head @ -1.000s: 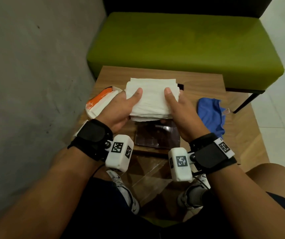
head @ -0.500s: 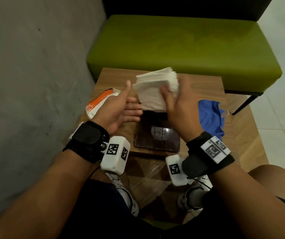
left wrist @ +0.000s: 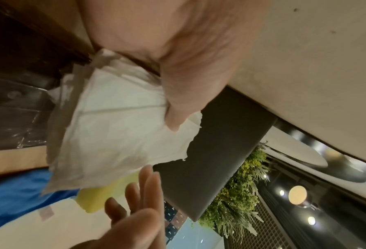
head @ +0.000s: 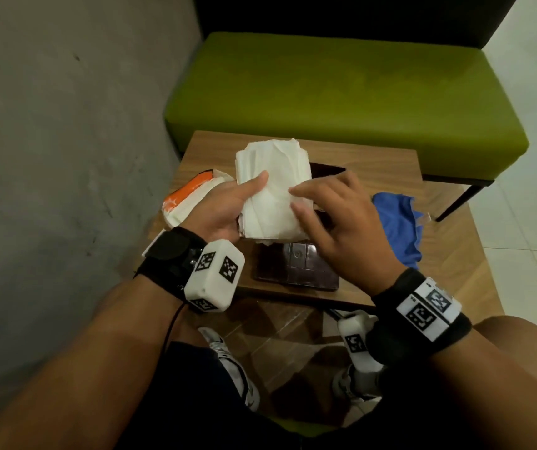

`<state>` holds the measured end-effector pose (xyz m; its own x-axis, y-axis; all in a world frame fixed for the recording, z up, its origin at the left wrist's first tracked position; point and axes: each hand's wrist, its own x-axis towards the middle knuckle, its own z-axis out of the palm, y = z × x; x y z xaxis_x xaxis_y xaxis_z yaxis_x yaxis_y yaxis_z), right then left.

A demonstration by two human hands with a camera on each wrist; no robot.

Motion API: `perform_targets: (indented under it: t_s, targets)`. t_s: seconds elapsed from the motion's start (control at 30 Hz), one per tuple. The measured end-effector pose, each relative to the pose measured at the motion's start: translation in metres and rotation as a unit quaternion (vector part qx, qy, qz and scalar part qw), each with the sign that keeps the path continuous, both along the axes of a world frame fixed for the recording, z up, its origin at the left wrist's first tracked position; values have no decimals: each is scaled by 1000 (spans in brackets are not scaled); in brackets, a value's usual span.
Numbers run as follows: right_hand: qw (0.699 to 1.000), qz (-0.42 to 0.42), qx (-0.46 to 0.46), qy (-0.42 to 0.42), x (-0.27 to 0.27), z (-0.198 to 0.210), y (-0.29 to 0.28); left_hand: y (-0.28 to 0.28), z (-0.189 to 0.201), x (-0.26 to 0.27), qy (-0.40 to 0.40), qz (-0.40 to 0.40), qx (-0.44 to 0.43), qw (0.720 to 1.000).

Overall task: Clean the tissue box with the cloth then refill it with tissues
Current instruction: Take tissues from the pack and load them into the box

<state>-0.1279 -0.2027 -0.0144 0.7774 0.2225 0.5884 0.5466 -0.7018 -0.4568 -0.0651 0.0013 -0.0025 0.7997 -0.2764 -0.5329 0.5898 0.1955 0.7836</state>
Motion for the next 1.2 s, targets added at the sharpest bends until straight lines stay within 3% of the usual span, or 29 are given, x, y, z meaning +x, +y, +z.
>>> perform_targets:
  t_s: [0.1, 0.17, 0.23, 0.3, 0.47, 0.63, 0.77, 1.0, 1.1, 1.2]
  targets:
    - [985, -93, 137, 46, 12, 9, 5, -2, 2, -4, -45, 5, 23, 999]
    - [952, -133, 224, 160, 26, 15, 14, -7, 6, -8, -59, 5, 20, 998]
    - [911, -129, 260, 294, 41, 12, 22, -13, 7, -12, -63, 5, 13, 998]
    - [896, -110, 248, 351, 50, 5, 27, -19, 8, -14, -64, 17, 11, 998]
    - [898, -137, 255, 331, 48, -5, 32, -26, 9, -15, -51, 40, 1, 998]
    - [914, -141, 262, 277, 43, -11, 38, -33, 0, -14, -159, 60, 162, 972]
    - [907, -133, 289, 274, 45, -15, 33, -27, -5, -14, -160, 80, 171, 969]
    - [908, -154, 286, 265, 52, -9, 29, -12, -6, -18, -153, -44, 142, 977]
    - [903, -163, 300, 259, 55, -10, 26, -6, -6, -14, -151, -19, 150, 977]
    - [904, -185, 300, 244, 58, -11, 24, -4, -12, -12, -211, 60, 269, 938]
